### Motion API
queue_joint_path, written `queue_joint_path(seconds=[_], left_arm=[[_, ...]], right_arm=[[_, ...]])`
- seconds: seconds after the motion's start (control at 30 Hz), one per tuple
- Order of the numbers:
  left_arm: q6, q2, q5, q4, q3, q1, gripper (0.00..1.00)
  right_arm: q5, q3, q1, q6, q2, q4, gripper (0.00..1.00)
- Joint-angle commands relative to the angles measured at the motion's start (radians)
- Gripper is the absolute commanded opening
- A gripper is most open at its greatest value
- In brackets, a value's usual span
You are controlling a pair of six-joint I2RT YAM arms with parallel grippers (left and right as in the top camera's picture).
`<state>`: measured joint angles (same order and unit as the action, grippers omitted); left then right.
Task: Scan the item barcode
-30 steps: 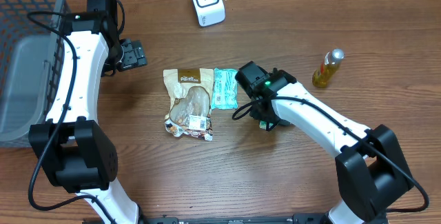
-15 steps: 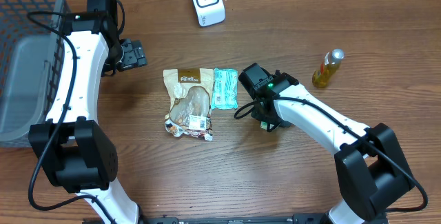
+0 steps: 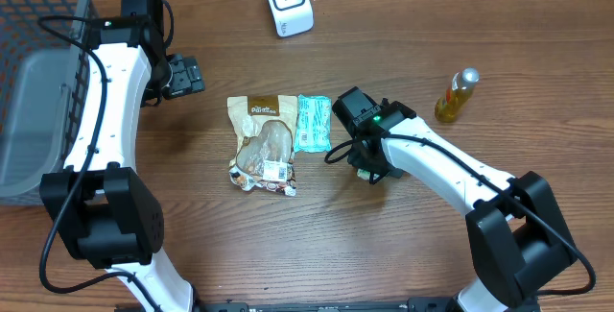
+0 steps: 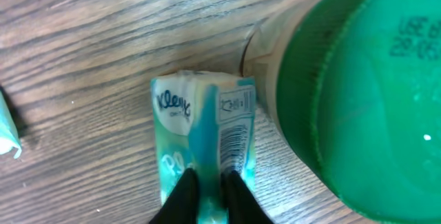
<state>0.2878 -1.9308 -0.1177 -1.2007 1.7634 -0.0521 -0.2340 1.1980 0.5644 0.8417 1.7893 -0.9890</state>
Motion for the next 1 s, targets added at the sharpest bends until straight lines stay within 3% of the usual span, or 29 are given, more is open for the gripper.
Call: queue_joint_path(seconds=[0.0, 0.4, 0.97], left_arm=[[-0.004, 0.016, -0.013, 0.001, 0.016, 0.007, 0.99], [-0.004, 0.016, -0.013, 0.001, 0.016, 0.006, 1.00], [-0.004, 0.016, -0.013, 0.001, 0.016, 0.013, 1.00]], right_arm=[[0.000, -0.007, -0.003, -0.006, -0.003, 0.011, 0.04], [0.003, 0.047, 0.033, -0.140, -0.003, 0.045, 0.04], [-0.381, 0.047, 0.320, -0.431, -0.003, 0.068, 0.04]])
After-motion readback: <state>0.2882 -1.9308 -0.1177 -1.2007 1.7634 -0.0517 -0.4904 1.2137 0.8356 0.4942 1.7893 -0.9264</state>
